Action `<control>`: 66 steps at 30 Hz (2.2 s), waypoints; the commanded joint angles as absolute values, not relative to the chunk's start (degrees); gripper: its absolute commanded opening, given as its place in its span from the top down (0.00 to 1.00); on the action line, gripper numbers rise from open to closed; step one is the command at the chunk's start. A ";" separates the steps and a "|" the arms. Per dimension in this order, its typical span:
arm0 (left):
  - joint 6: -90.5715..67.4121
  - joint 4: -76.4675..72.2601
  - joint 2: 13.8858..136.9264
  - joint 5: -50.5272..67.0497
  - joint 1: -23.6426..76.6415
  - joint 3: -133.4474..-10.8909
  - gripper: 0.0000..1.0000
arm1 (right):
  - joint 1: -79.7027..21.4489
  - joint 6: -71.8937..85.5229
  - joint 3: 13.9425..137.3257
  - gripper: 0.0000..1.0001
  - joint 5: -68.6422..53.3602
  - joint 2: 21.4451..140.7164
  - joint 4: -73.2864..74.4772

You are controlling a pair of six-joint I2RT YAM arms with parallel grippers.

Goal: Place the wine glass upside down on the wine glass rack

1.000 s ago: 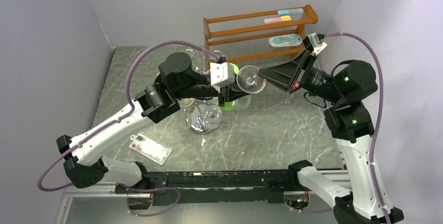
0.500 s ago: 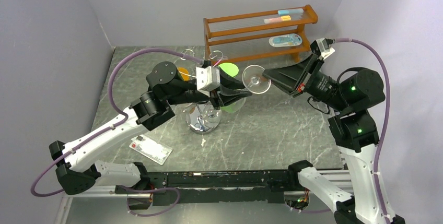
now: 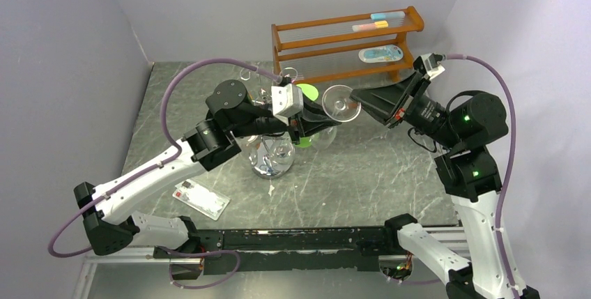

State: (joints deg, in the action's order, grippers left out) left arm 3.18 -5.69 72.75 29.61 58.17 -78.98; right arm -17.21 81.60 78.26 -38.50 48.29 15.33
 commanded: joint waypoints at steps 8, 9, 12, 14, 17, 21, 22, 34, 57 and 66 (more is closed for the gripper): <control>2.13 -8.00 74.09 25.31 58.27 -82.31 0.95 | -17.08 76.60 75.56 0.45 -32.29 47.36 13.06; 1.78 -7.93 74.26 24.81 58.19 -83.15 0.95 | -17.10 75.00 75.81 0.37 -30.89 47.67 14.33; 0.58 -5.48 75.67 24.51 57.30 -87.49 0.95 | -17.06 67.82 78.46 0.25 -25.55 49.28 18.44; -1.95 -4.65 76.98 25.33 55.70 -90.70 0.95 | -17.06 63.72 80.40 0.17 -20.68 49.97 20.77; -5.85 -4.05 78.20 26.64 51.44 -94.46 0.95 | -17.08 58.12 82.04 0.07 -10.44 48.67 21.70; -12.66 -6.25 78.87 29.97 42.55 -96.85 0.95 | -17.07 52.16 81.90 0.04 -0.50 45.47 21.81; -14.66 -7.31 78.96 31.33 39.78 -97.12 0.95 | -17.13 51.23 81.65 0.04 1.86 44.84 21.86; -19.36 -9.36 77.72 35.70 16.70 -95.98 0.95 | -17.09 47.82 76.00 0.05 6.50 42.37 22.10; -36.79 -48.67 72.07 51.33 -3.69 -58.66 0.95 | -17.05 49.03 68.96 0.09 4.61 40.25 22.49; -45.46 -69.96 74.35 57.54 -3.69 -49.98 0.95 | -17.06 48.96 68.99 0.10 3.50 40.44 22.05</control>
